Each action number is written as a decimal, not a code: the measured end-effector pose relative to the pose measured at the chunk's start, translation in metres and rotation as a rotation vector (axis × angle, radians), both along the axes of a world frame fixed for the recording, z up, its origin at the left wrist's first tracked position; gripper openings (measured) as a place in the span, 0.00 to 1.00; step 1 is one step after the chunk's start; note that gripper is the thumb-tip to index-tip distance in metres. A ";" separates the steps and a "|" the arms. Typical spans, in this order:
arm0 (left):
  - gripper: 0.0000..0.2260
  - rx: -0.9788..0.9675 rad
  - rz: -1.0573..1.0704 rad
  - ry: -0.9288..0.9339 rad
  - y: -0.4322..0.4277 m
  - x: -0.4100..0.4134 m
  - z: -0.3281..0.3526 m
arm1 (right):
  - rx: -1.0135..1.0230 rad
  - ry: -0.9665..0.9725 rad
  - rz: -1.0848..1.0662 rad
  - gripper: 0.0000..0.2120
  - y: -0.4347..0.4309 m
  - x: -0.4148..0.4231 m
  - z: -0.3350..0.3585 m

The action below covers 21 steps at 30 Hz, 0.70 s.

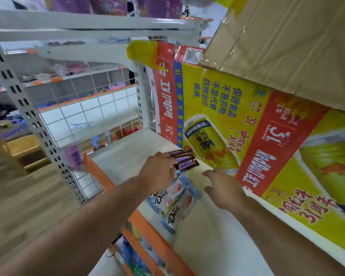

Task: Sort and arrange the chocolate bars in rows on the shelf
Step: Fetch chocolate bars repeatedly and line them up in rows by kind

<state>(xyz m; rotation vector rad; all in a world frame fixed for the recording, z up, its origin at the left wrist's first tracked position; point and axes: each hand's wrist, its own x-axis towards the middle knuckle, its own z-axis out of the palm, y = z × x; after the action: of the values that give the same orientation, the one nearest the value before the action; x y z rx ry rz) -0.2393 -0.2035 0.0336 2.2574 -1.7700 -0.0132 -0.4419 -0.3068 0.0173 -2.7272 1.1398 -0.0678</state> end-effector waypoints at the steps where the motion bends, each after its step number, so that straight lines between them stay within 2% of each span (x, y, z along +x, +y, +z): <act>1: 0.16 0.008 -0.019 -0.008 -0.009 0.006 -0.001 | 0.002 -0.001 0.000 0.23 -0.006 0.006 -0.001; 7: 0.16 0.084 -0.125 -0.046 -0.060 0.039 -0.012 | 0.035 0.010 0.025 0.28 -0.034 0.039 -0.012; 12: 0.18 0.216 -0.239 -0.059 -0.088 0.053 -0.023 | 0.060 0.136 0.002 0.34 -0.045 0.067 -0.018; 18: 0.14 0.239 -0.422 -0.043 -0.111 0.056 -0.028 | 0.107 0.142 -0.073 0.27 -0.056 0.067 -0.018; 21: 0.14 0.227 -0.479 -0.032 -0.118 0.056 -0.031 | 0.147 0.103 -0.103 0.19 -0.056 0.049 -0.019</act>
<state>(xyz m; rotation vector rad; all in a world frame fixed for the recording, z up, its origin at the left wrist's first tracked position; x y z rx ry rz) -0.1831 -0.3214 0.0029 1.9169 -2.3874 -0.2860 -0.3931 -0.3630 -0.0021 -2.5687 1.2588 0.1385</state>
